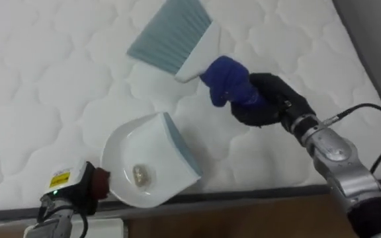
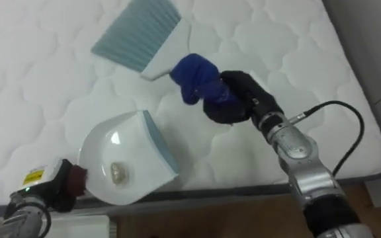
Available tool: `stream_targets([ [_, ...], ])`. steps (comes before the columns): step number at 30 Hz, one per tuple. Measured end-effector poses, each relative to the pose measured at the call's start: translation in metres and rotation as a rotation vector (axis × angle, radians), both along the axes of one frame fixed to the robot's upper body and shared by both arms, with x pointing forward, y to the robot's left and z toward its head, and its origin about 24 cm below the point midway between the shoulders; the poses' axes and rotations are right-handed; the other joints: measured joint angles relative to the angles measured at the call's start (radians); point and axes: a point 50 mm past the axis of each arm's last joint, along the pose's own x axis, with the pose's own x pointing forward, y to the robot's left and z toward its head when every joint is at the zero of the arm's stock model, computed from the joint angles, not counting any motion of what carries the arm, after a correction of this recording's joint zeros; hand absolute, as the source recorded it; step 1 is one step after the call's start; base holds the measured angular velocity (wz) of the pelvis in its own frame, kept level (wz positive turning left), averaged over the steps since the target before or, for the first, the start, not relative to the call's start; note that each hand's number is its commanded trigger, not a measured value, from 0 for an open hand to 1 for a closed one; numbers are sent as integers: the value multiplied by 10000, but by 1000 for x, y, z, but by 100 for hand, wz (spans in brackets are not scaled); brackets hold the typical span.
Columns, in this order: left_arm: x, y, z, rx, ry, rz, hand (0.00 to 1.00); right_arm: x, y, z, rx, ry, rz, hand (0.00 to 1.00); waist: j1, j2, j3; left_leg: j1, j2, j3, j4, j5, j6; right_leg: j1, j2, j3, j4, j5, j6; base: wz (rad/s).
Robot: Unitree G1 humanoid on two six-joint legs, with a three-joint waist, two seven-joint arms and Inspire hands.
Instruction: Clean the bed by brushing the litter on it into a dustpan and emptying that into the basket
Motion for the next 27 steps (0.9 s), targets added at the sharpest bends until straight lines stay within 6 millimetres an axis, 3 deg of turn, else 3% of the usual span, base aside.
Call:
stream_targets([
  [7,-7,-3,-2,-289,-184,383,100,-5,-9,-4,239,-130,-1255,0,-114,-11,-35,680,-44,-27,-325,1,-6,694,33,5,-328,-40,69,1],
  [10,-1,-5,4,-471,-707,398,100,-7,-13,4,479,-641,-1830,0,-151,-2,-36,758,-153,-384,-357,-1,-6,934,105,106,-391,-100,156,31],
  [13,-4,-6,6,-557,-957,371,100,-17,-21,11,804,-1226,-2446,0,-492,52,-62,909,-395,-1311,-380,-2,-4,1709,183,161,-771,-201,319,96],
  [14,-6,-7,6,-597,-991,342,100,-23,-25,16,923,-1553,-2725,0,-693,76,-122,919,-582,-1830,-369,-1,-3,1997,232,449,-979,-279,397,119],
  [15,-6,-9,7,-643,-1068,301,100,-28,-27,20,1004,-1942,-2935,0,-729,98,-122,969,-738,-2226,-361,13,-1,2214,289,747,-1126,-323,433,125],
  [17,-10,-10,8,-718,-1163,259,100,-33,-27,20,1039,-2102,-3095,0,-711,121,-130,1024,-930,-2668,-304,53,-12,2532,348,940,-1308,-338,459,83],
  [23,-16,-6,11,-701,-1349,409,100,-39,-30,14,1010,-1933,-3382,0,-283,128,-137,1022,-1185,-3715,-144,228,-178,3161,484,790,-1736,-356,481,55],
  [27,-16,-4,13,-705,-1546,617,100,-39,-30,15,932,-2060,-3537,0,57,9,-119,877,-1239,-4261,-210,417,-359,3182,604,712,-1720,-437,350,44],
])
